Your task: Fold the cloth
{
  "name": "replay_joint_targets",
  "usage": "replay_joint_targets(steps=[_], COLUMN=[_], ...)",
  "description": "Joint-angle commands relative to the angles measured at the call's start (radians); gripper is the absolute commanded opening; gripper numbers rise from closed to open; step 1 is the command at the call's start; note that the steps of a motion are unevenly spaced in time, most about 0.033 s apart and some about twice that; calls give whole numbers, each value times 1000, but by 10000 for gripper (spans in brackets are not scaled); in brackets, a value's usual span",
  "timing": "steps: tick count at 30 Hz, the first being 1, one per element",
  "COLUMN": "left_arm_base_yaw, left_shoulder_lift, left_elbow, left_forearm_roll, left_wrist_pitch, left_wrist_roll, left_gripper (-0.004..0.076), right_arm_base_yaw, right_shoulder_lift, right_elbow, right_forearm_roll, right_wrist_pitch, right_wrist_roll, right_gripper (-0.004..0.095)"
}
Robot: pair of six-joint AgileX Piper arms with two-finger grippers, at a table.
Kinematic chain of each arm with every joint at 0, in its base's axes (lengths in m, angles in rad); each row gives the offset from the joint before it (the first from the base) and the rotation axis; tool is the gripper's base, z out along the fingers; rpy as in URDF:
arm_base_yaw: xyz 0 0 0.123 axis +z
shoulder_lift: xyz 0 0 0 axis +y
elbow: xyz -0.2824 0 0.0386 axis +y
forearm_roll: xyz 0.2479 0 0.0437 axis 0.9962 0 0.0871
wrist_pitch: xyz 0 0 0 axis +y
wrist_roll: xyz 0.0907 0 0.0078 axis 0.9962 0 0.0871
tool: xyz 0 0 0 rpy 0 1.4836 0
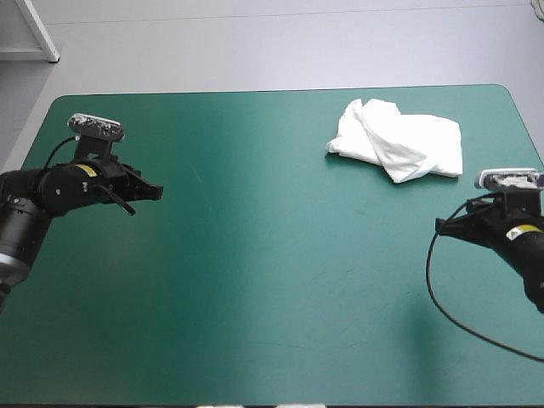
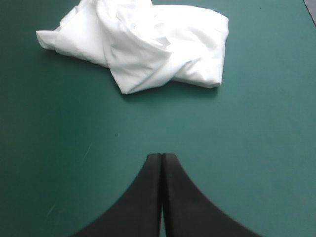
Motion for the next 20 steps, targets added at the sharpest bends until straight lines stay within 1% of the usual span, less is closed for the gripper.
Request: replay_joint_targets(steps=[1, 3, 5, 10, 11, 12, 13, 16, 19, 20], left_arm_base_yaw=[-2, -2, -2, -2, -2, -2, -2, -2, -2, -2], left_shoulder_lift=[-106, -157, -215, -334, -356, -380, -399, -461, -506, -519], left_elbow=[108, 216, 322, 533, 566, 593, 611, 663, 691, 701], left_forearm_roll=[-28, -26, -22, -22, -27, -38, -49, -58, -59, -59], left_wrist_pitch=[-161, -238, -301, -389, -409, -418, -420, -416, -376, -359], left_wrist_roll=[6, 6, 6, 26, 24, 22, 28, 31, 31, 31], left_gripper=[19, 19, 19, 19, 19, 19, 19, 19, 19, 19], right_arm_base_yaw=[0, 1, 1, 1, 3, 5, 11, 18, 18, 18], right_shoulder_lift=[-89, -120, -158, -248, -269, -292, -311, -366, -387, -386], right_elbow=[84, 143, 208, 364, 383, 394, 397, 399, 399, 404], right_forearm_roll=[13, 13, 44, 105, 135, 163, 165, 155, 144, 144], right_wrist_pitch=[-112, -133, -156, -221, -235, -237, -234, -177, -119, -119], right_wrist_roll=[-35, -35, -35, -37, -37, -46, -58, -134, -141, -141], right_gripper=[-17, -17, -17, -17, -17, -17, -17, -17, -17, -17])
